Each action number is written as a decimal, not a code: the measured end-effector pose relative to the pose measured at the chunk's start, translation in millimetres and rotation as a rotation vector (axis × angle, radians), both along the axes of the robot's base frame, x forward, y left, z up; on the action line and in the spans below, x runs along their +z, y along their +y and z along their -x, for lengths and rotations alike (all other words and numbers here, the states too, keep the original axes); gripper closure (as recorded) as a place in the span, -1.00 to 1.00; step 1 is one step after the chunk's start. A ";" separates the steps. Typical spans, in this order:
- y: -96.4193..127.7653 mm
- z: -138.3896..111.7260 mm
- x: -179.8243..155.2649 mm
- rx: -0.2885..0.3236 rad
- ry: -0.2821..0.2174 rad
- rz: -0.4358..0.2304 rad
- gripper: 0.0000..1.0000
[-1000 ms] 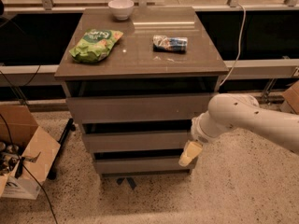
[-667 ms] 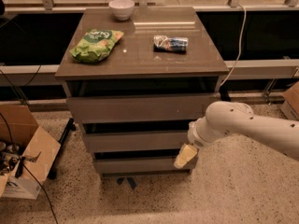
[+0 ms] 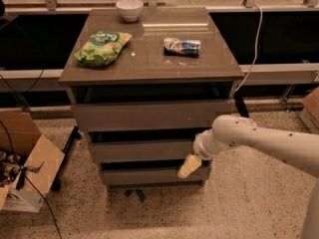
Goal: Open middle drawer
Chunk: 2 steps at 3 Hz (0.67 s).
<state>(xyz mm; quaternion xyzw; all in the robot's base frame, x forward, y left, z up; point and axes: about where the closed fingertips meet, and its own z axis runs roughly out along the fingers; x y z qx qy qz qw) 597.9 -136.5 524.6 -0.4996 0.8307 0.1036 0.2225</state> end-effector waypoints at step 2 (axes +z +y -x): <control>-5.8 -36.5 -40.7 0.015 0.012 -0.012 -1.00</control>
Offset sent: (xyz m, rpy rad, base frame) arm 0.0628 -0.0152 -0.0621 0.0334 0.0135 0.0148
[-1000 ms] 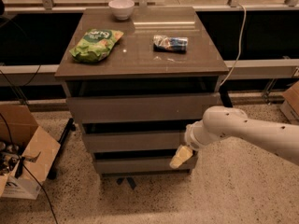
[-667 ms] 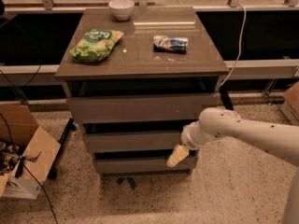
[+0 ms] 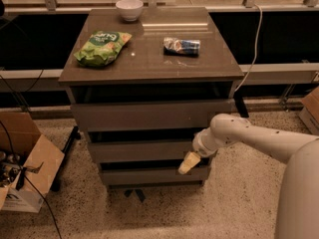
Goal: Open middle drawer
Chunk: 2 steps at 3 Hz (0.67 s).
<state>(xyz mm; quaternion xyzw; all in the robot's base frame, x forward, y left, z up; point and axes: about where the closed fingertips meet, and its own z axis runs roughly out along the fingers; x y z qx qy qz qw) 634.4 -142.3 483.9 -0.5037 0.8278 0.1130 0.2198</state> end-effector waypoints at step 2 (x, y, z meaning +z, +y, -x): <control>1.9 -37.8 -35.1 0.059 0.021 -0.027 -1.00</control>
Offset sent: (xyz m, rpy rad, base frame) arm 0.0626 0.0037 -0.0530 0.0529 0.0321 0.0923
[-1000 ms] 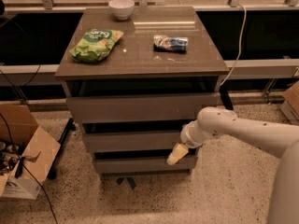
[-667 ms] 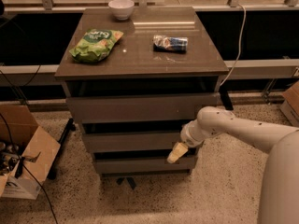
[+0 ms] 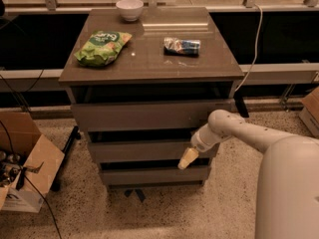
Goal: Open middle drawer
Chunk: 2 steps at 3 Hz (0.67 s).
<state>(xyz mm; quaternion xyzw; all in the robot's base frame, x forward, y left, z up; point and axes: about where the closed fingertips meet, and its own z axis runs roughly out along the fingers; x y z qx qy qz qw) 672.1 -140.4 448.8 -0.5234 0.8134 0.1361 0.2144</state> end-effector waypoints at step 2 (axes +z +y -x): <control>16.0 13.1 -29.1 0.013 0.090 -0.066 -0.48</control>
Offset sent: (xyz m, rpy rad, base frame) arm -0.0356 0.0166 -0.0406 0.0968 0.1562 -0.0045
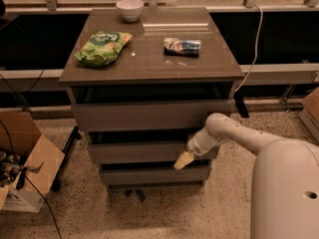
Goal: Open middle drawer
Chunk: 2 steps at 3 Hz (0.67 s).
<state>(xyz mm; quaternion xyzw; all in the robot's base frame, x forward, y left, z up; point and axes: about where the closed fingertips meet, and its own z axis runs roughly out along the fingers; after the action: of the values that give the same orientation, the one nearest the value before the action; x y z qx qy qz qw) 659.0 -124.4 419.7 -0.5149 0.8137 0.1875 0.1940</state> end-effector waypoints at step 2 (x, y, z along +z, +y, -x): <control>0.0 0.0 11.9 0.000 0.000 0.000 0.55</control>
Offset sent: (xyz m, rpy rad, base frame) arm -0.1230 -0.0120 0.0436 0.0105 0.0842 -0.1206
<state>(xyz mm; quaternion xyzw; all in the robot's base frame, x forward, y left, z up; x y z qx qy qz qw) 659.0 -124.5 431.6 -0.5148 0.8137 0.1875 0.1940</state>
